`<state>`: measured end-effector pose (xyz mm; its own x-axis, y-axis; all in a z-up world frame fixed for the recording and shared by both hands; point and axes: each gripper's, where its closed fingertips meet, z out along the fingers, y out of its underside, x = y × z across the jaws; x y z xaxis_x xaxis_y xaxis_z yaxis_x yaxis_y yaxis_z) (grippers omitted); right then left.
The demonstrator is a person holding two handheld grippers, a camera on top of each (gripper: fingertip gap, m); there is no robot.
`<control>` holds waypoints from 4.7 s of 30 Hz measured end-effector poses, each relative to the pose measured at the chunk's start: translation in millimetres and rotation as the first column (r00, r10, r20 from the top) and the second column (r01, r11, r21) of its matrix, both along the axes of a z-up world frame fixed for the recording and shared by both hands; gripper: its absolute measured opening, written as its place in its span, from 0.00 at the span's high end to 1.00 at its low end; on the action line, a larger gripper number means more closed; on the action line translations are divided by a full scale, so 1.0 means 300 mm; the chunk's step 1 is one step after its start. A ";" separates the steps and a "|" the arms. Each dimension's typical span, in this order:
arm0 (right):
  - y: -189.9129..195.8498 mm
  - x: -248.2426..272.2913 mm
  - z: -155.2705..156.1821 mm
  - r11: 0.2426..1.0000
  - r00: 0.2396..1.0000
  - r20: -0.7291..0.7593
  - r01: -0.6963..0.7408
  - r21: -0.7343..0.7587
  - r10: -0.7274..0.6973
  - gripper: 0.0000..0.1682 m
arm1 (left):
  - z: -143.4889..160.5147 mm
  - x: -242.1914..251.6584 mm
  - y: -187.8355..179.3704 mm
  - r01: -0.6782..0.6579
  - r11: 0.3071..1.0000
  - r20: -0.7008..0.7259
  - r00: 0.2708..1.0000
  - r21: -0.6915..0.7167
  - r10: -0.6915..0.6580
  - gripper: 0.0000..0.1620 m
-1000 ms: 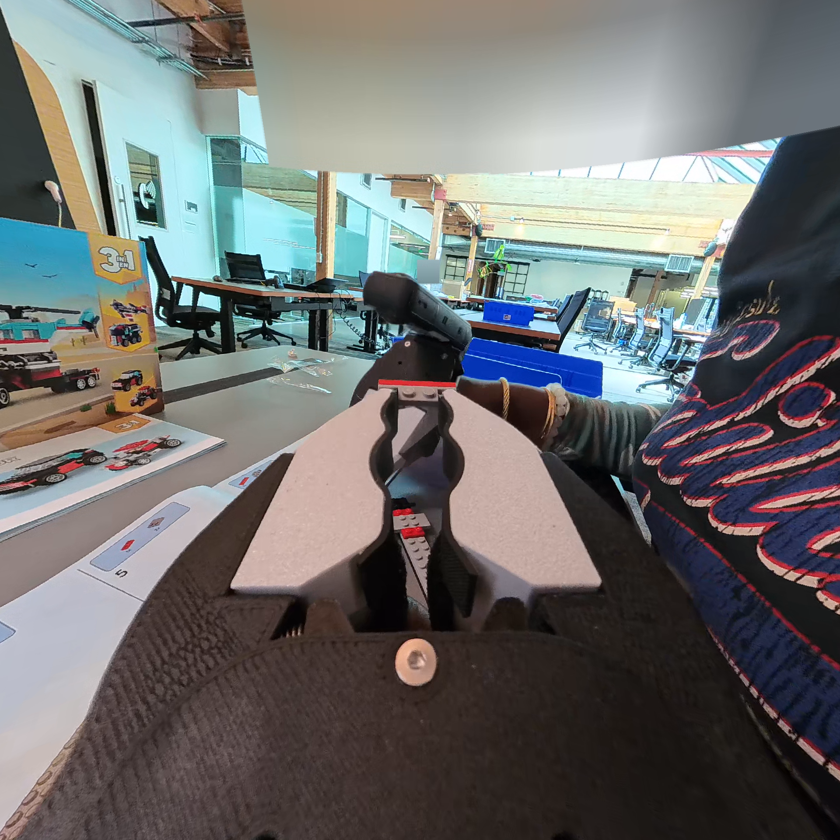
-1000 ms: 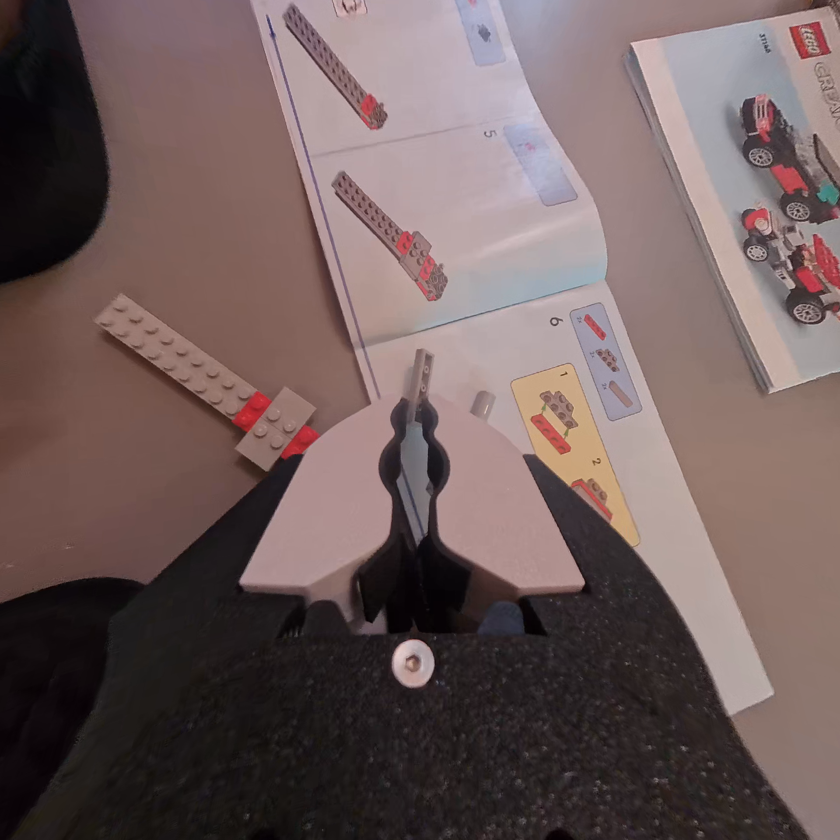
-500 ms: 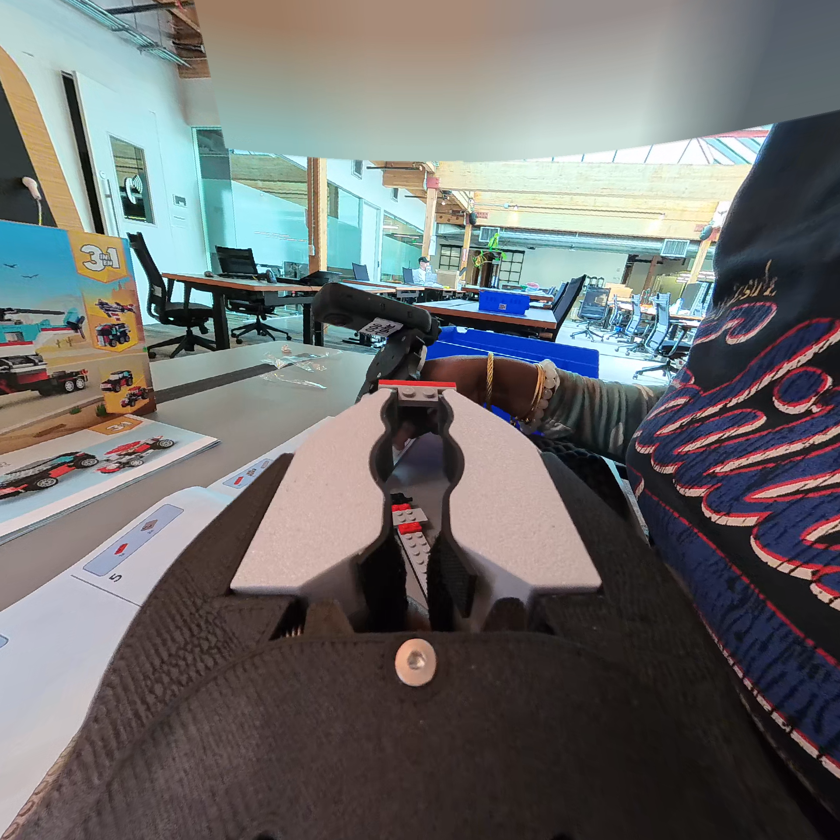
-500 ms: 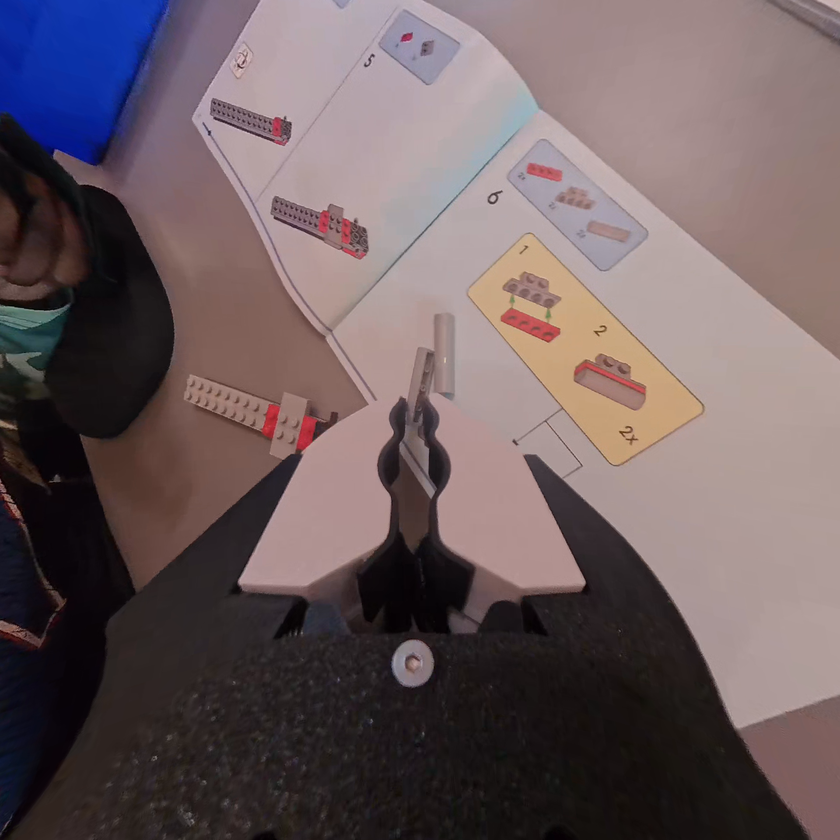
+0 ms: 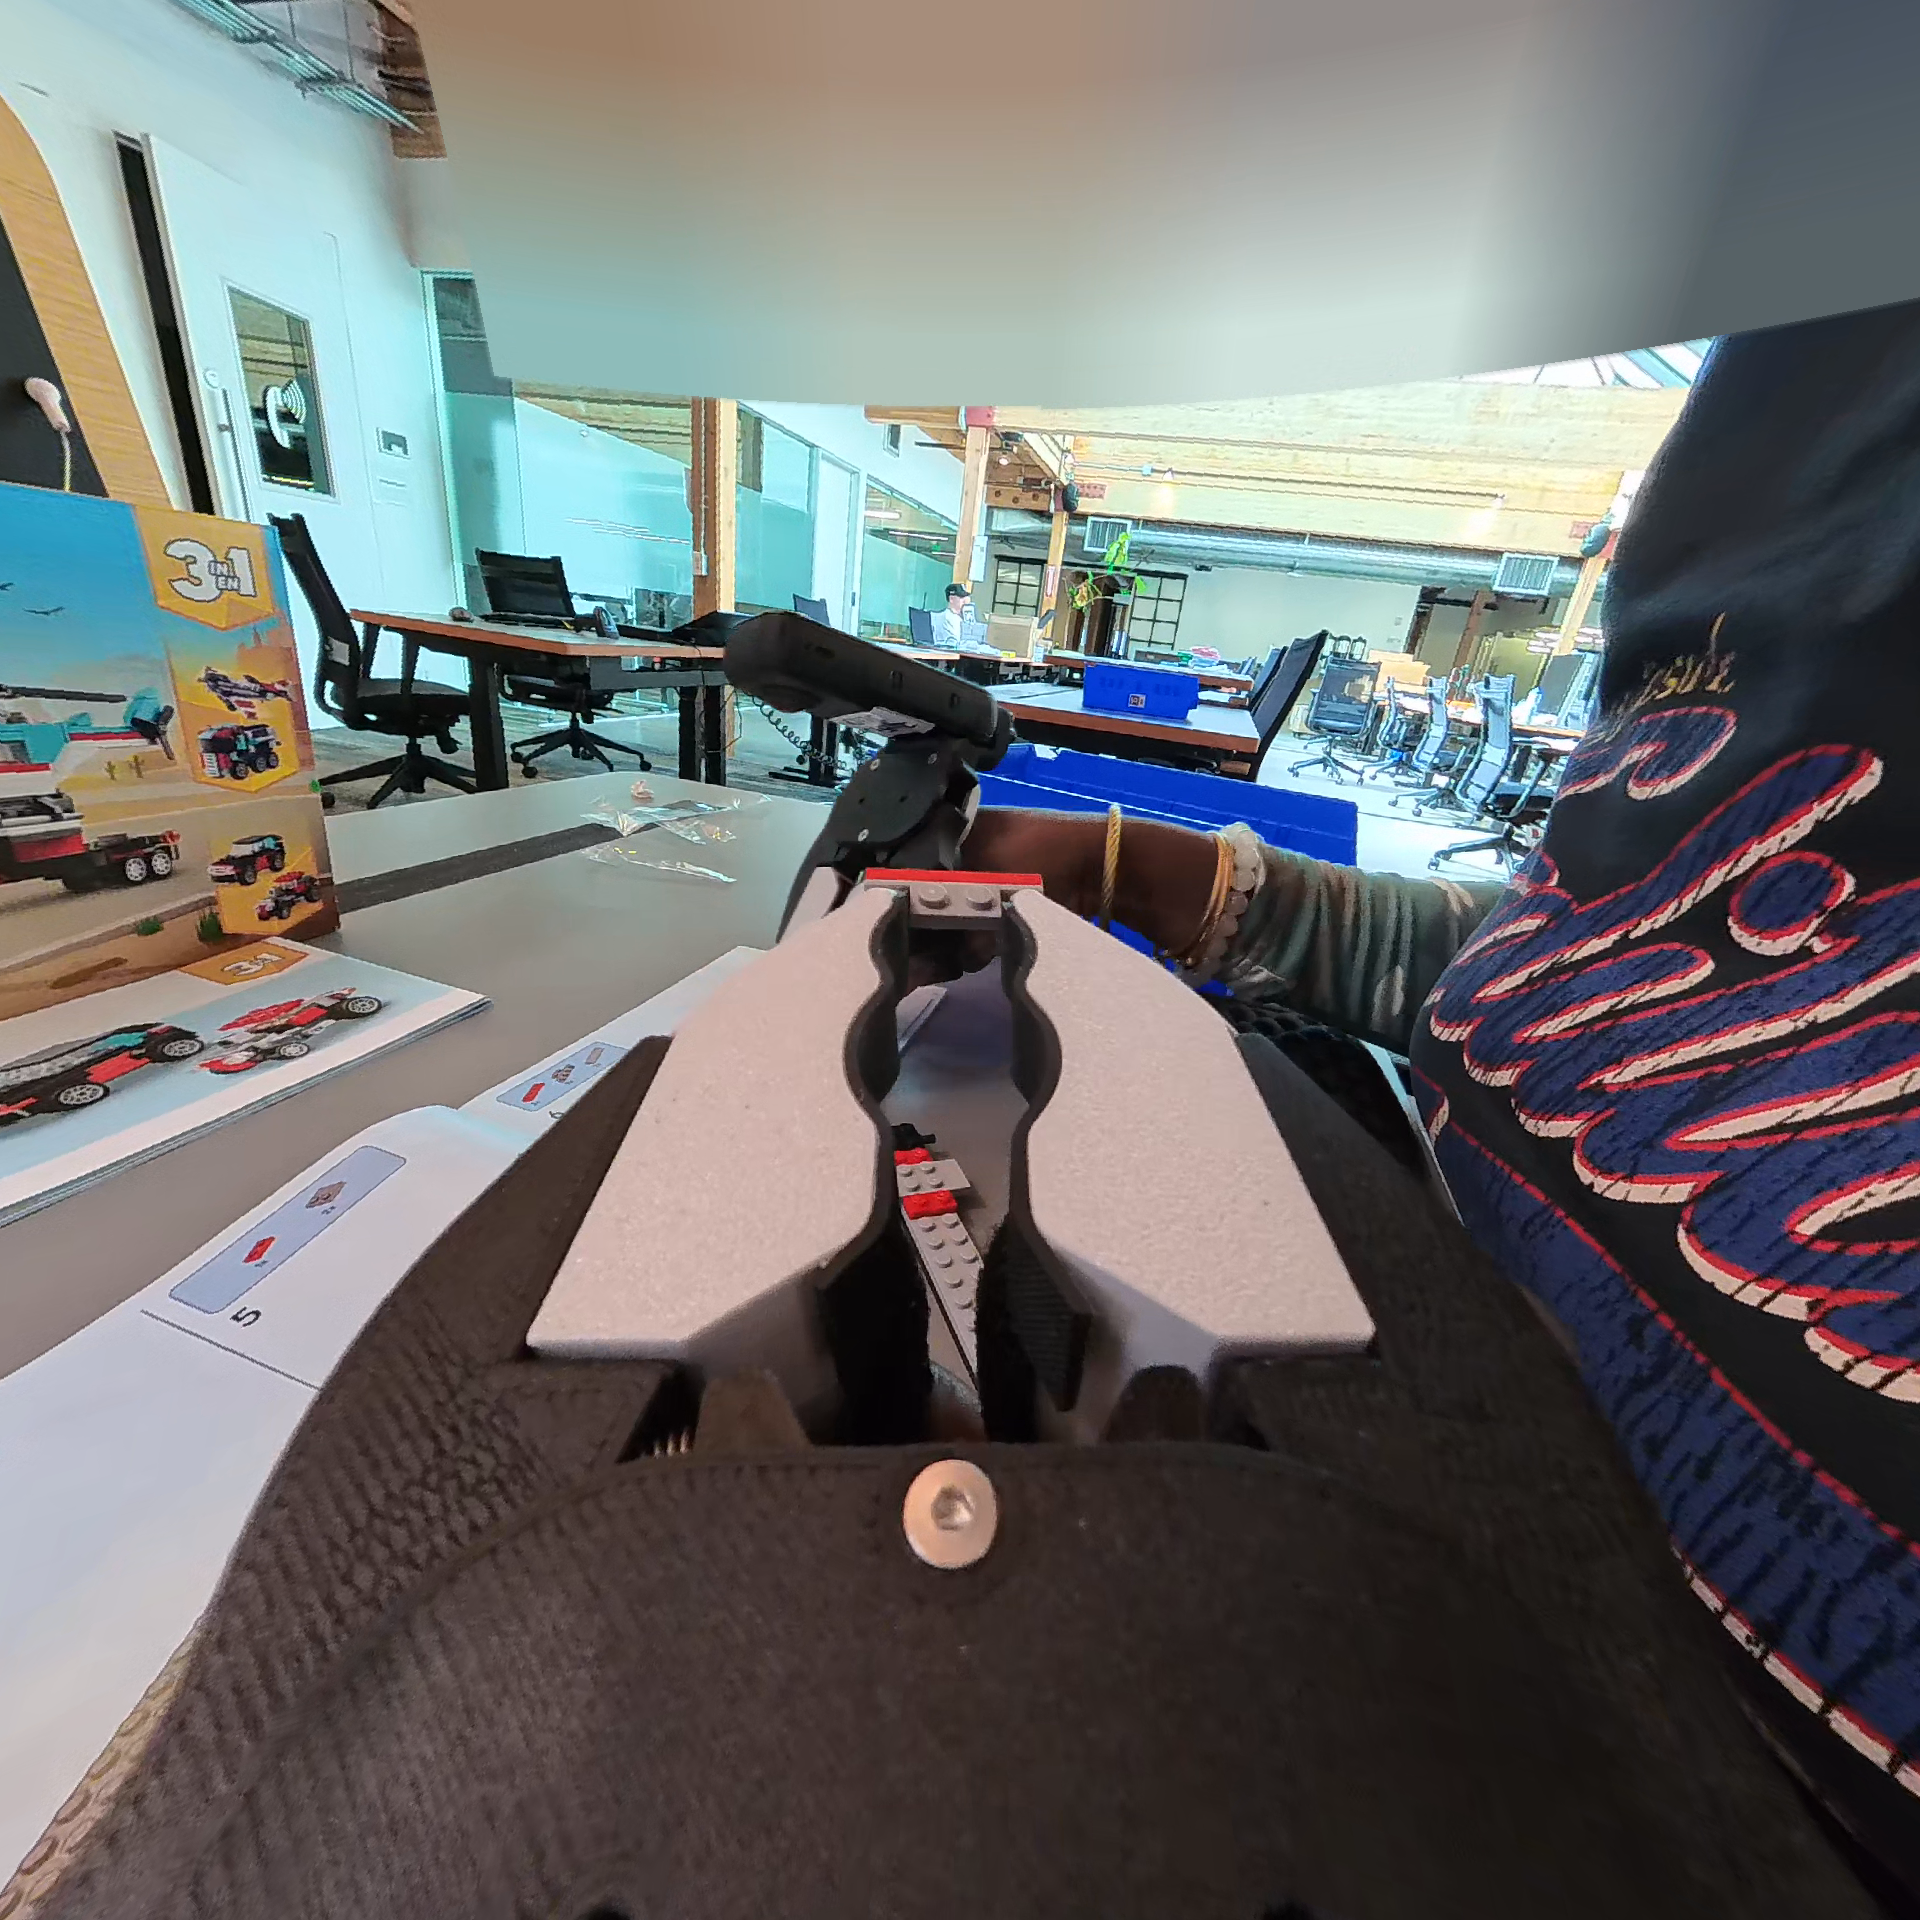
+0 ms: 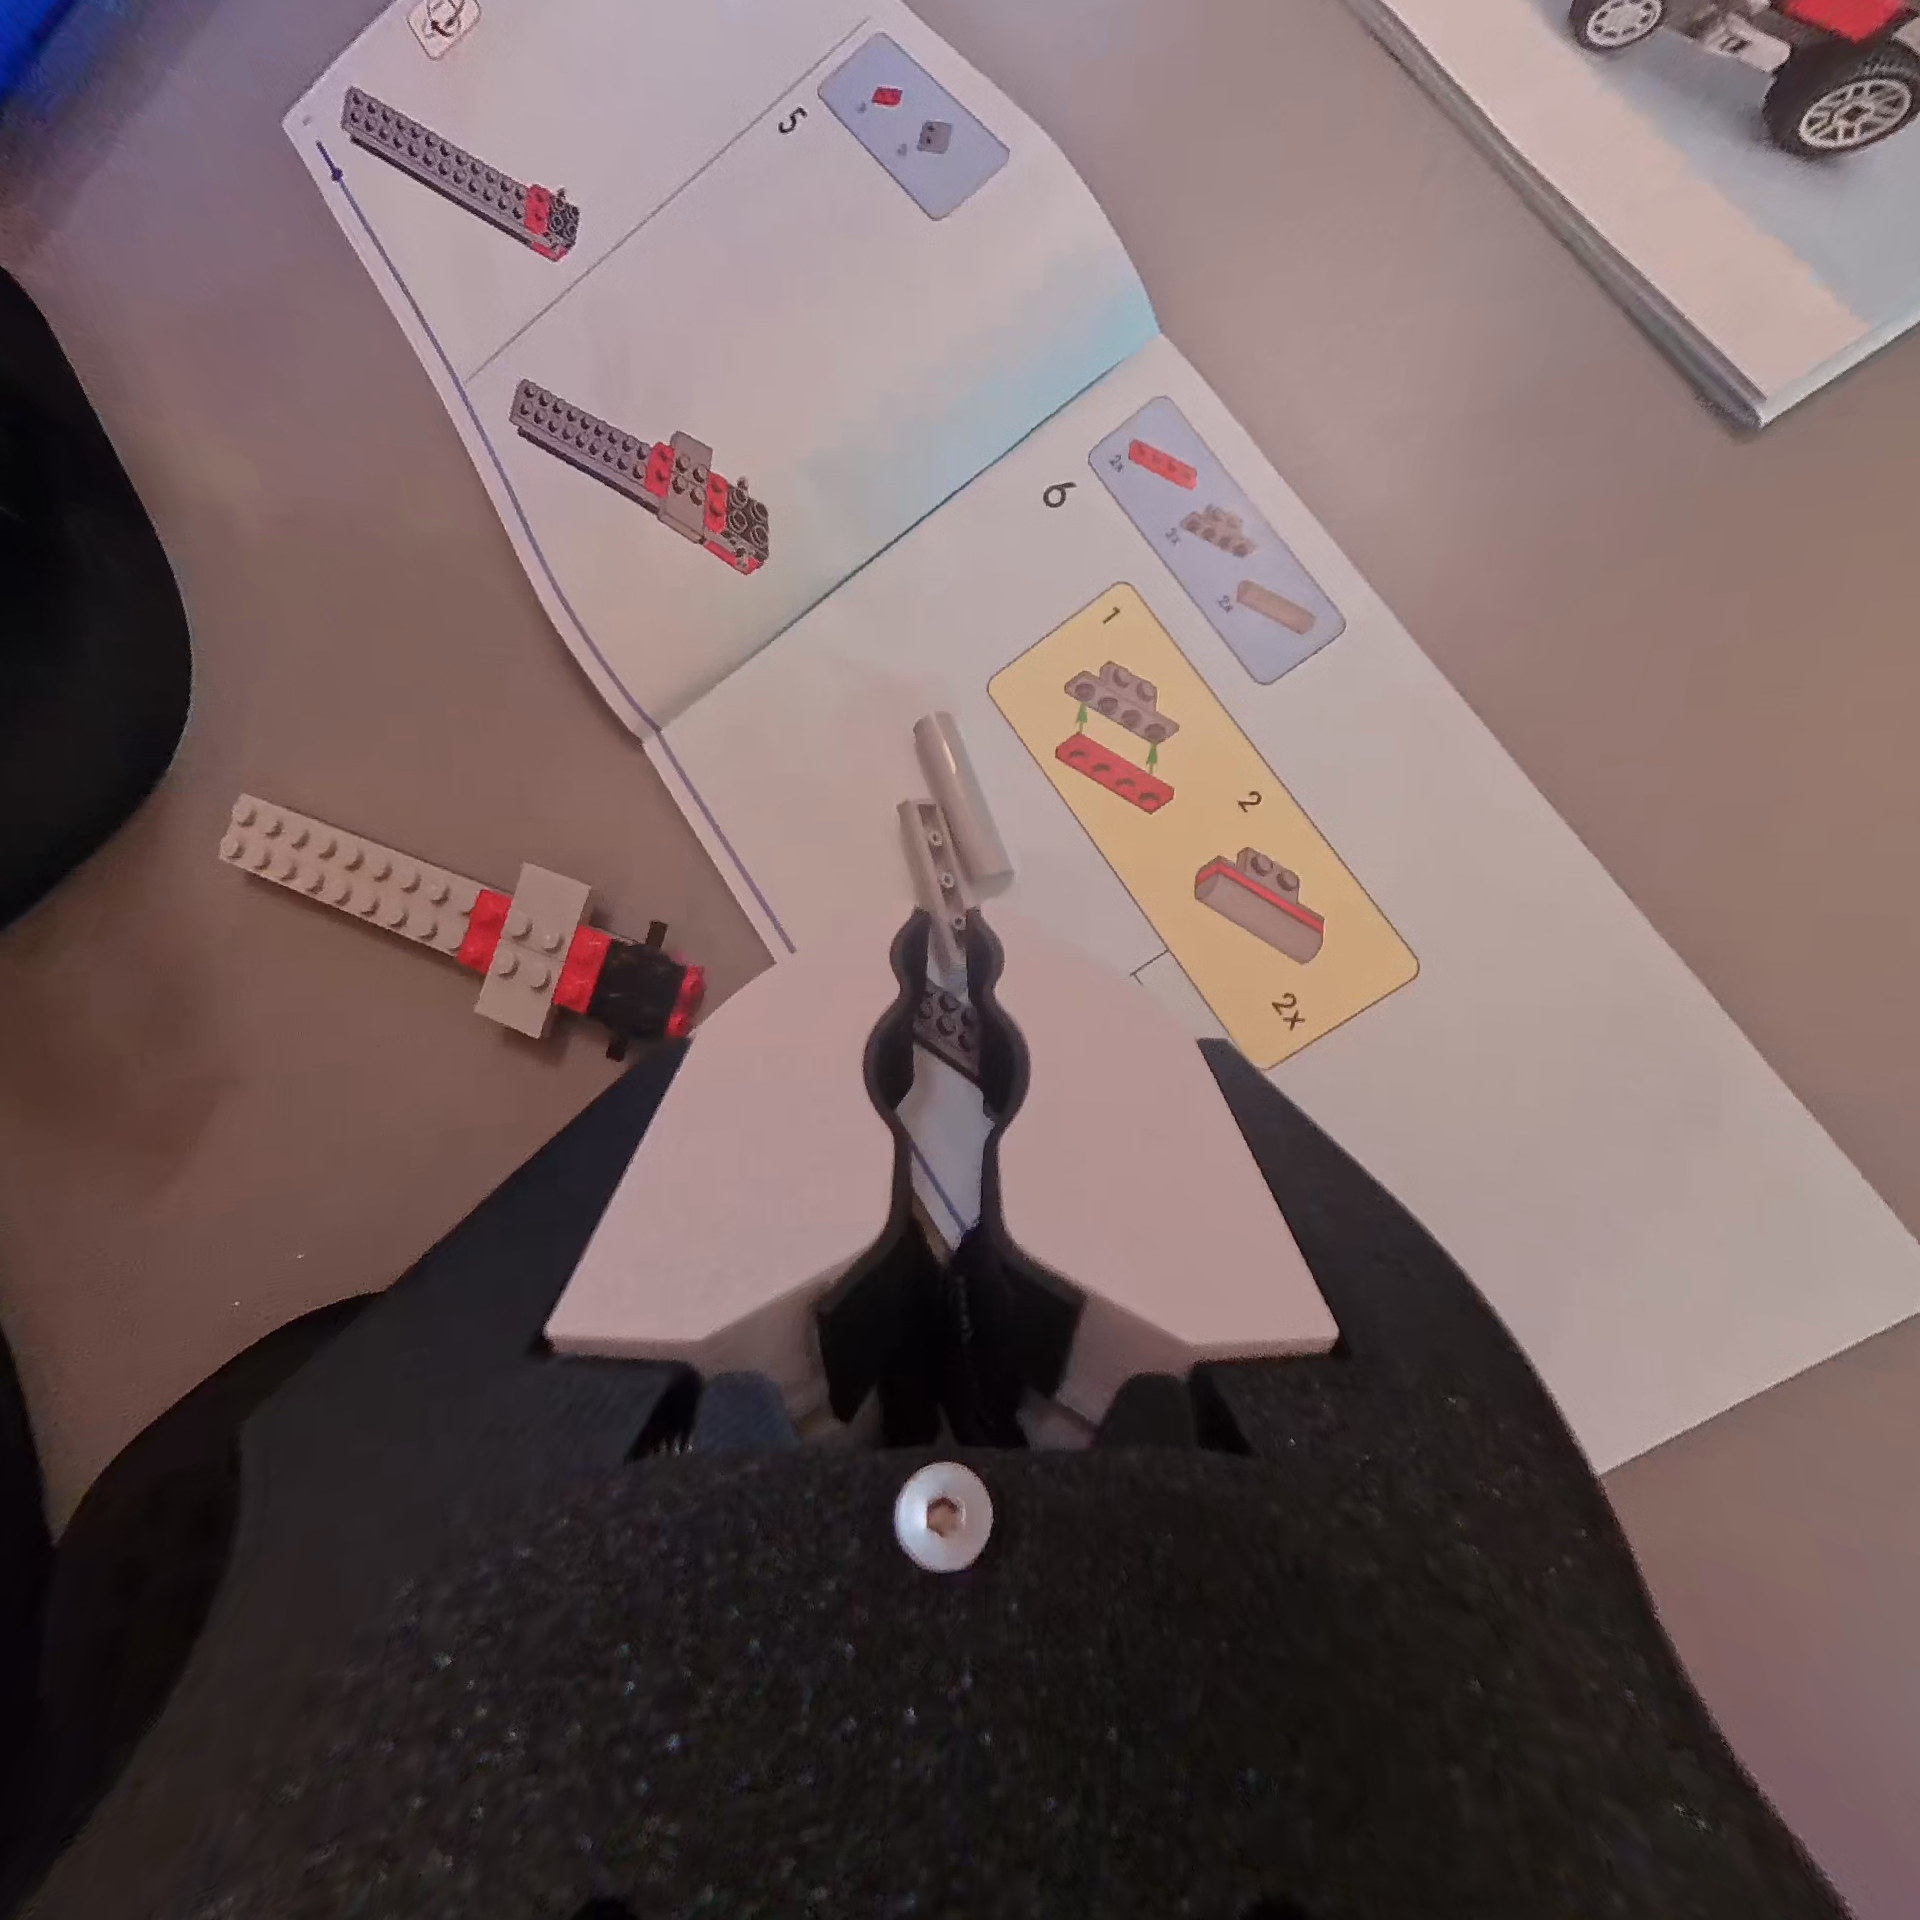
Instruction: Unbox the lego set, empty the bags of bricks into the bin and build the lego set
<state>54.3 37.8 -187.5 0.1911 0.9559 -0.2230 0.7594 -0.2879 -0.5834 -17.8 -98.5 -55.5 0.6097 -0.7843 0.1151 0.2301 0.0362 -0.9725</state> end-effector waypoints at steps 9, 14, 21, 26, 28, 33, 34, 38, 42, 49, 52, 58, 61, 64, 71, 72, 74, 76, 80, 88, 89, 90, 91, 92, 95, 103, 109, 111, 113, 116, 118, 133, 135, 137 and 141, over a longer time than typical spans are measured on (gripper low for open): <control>-0.033 -0.012 0.001 0.993 0.994 0.000 -0.114 -0.018 0.114 0.96 | -0.001 0.001 -0.002 0.005 1.000 0.000 1.000 0.001 -0.005 0.90; -0.085 0.035 0.017 0.945 0.995 0.046 -0.064 -0.320 0.083 0.96 | -0.001 0.006 -0.004 0.009 1.000 -0.010 1.000 0.005 -0.009 0.90; -0.066 0.090 -0.002 0.897 0.977 0.196 0.016 -0.442 0.079 0.96 | -0.002 0.008 -0.005 0.012 1.000 -0.014 1.000 0.006 -0.012 0.90; -0.014 0.095 -0.001 0.944 0.971 0.229 0.010 -0.329 0.069 0.92 | -0.001 0.008 -0.006 0.012 1.000 -0.015 1.000 0.009 -0.011 0.90; 0.015 0.099 0.001 0.974 0.970 0.231 -0.016 -0.226 0.069 0.91 | 0.000 0.008 -0.006 0.012 1.000 -0.012 1.000 0.009 -0.012 0.90; 0.012 0.095 0.073 0.992 0.993 0.104 -0.072 0.099 0.062 0.84 | 0.001 0.011 -0.008 0.015 1.000 -0.014 1.000 0.013 -0.014 0.90; -0.017 0.096 0.081 0.985 0.993 0.082 -0.093 0.143 0.082 0.83 | 0.001 0.012 -0.008 0.017 1.000 -0.013 1.000 0.012 -0.017 0.90; -0.061 0.104 0.064 0.931 0.994 0.061 -0.106 0.350 0.090 0.90 | 0.001 0.023 -0.010 0.040 0.999 -0.010 0.999 0.007 -0.040 0.90; -0.058 0.093 0.045 0.882 0.995 0.013 -0.090 0.463 0.095 0.94 | -0.001 0.033 -0.014 0.057 0.998 -0.013 0.998 0.004 -0.057 0.90; -0.049 0.080 0.003 0.835 0.989 0.050 -0.141 0.531 0.136 0.93 | 0.004 0.024 -0.013 0.048 0.999 0.003 0.999 0.009 -0.048 0.90; -0.038 0.073 0.002 0.847 0.991 0.047 -0.130 0.515 0.124 0.95 | 0.005 0.023 -0.013 0.047 0.999 0.006 0.999 0.008 -0.047 0.90; 0.003 0.086 0.007 0.897 1.000 -0.002 -0.026 0.441 0.030 0.94 | 0.003 0.024 -0.011 0.049 0.999 0.005 0.999 0.005 -0.049 0.90; 0.010 0.087 -0.002 0.898 1.000 -0.004 -0.019 0.439 0.024 0.96 | 0.002 0.026 -0.011 0.052 0.999 0.003 0.999 0.002 -0.052 0.90; 0.010 0.085 -0.005 0.913 1.000 -0.010 -0.004 0.407 0.009 0.96 | 0.001 0.026 -0.010 0.052 0.999 0.002 0.999 0.000 -0.052 0.90; -0.009 0.075 0.062 0.888 0.997 -0.057 -0.017 0.460 0.048 0.96 | 0.003 0.023 -0.009 0.050 0.999 0.010 0.999 -0.001 -0.050 0.90; -0.027 0.073 0.079 0.869 0.996 -0.051 -0.044 0.493 0.079 0.96 | 0.003 0.022 -0.008 0.049 0.999 0.012 0.999 -0.004 -0.049 0.90; -0.090 0.075 0.112 0.846 0.988 -0.037 -0.108 0.522 0.149 0.96 | 0.002 0.022 -0.005 0.048 0.999 0.013 0.999 -0.009 -0.048 0.90; -0.183 0.093 0.137 0.843 0.976 -0.033 -0.169 0.510 0.216 0.96 | -0.001 0.027 -0.005 0.046 0.999 0.002 0.999 -0.009 -0.046 0.90; -0.338 0.206 0.140 0.816 0.960 0.054 -0.263 0.514 0.275 0.96 | -0.012 0.049 -0.014 0.039 0.999 -0.061 0.997 0.012 -0.038 0.90; -0.391 0.387 0.112 0.499 0.924 0.366 -0.371 0.783 0.113 0.96 | -0.007 0.050 -0.023 -0.001 0.998 -0.083 0.997 0.059 0.006 0.90; -0.402 0.397 0.104 0.495 0.917 0.388 -0.382 0.781 0.095 0.97 | -0.008 0.054 -0.025 -0.002 0.998 -0.092 0.996 0.065 0.008 0.90; -0.411 0.409 0.093 0.496 0.909 0.410 -0.391 0.775 0.075 0.96 | -0.009 0.058 -0.028 -0.001 0.997 -0.097 0.995 0.071 0.008 0.90; -0.419 0.417 0.082 0.499 0.903 0.425 -0.398 0.769 0.065 0.96 | -0.008 0.061 -0.031 0.000 0.997 -0.099 0.995 0.076 0.007 0.90; -0.427 0.419 0.074 0.508 0.903 0.426 -0.395 0.765 0.061 0.96 | -0.006 0.063 -0.033 0.001 0.997 -0.098 0.995 0.079 0.006 0.90; -0.466 0.409 0.070 0.585 0.929 0.361 -0.338 0.737 0.082 0.95 | -0.006 0.062 -0.033 0.001 0.997 -0.095 0.995 0.079 0.007 0.90; -0.519 0.388 0.107 0.869 0.993 0.050 -0.118 0.481 0.107 0.84 | -0.009 0.067 -0.034 0.006 0.997 -0.104 0.995 0.078 0.002 0.90; -0.593 0.297 0.302 0.985 0.754 -0.650 0.024 0.172 0.095 0.71 | -0.008 0.069 -0.035 0.014 0.997 -0.099 0.995 0.074 -0.006 0.90; -0.545 0.336 0.270 0.967 0.793 -0.599 0.055 0.250 0.110 0.66 | -0.010 0.071 -0.036 0.017 0.997 -0.103 0.995 0.074 -0.009 0.90; -0.505 0.388 0.244 0.948 0.835 -0.529 0.030 0.317 0.151 0.66 | -0.009 0.075 -0.040 0.025 0.997 -0.105 0.994 0.076 -0.017 0.90; -0.472 0.443 0.233 0.946 0.835 -0.522 0.007 0.325 0.173 0.63 | -0.002 0.095 -0.054 0.067 0.996 -0.098 0.993 0.066 -0.061 0.90; -0.467 0.477 0.210 0.939 0.846 -0.484 -0.055 0.341 0.225 0.64 | 0.009 0.120 -0.071 0.118 0.992 -0.080 0.990 0.054 -0.113 0.90; -0.507 0.407 0.192 0.395 0.431 0.030 -0.851 0.346 0.902 0.72 | -0.016 0.205 -0.122 0.272 0.962 -0.090 0.959 0.027 -0.269 0.90; -0.503 0.397 0.158 0.332 0.361 0.036 -0.887 0.323 0.932 0.72 | -0.020 0.209 -0.123 0.273 0.962 -0.102 0.958 0.028 -0.269 0.90; -0.498 0.391 0.127 0.275 0.304 0.053 -0.912 0.305 0.951 0.72 | -0.024 0.212 -0.122 0.276 0.961 -0.108 0.956 0.021 -0.272 0.90; -0.500 0.396 0.089 0.200 0.225 0.059 -0.940 0.277 0.973 0.73 | -0.025 0.211 -0.121 0.284 0.959 -0.100 0.954 0.013 -0.281 0.90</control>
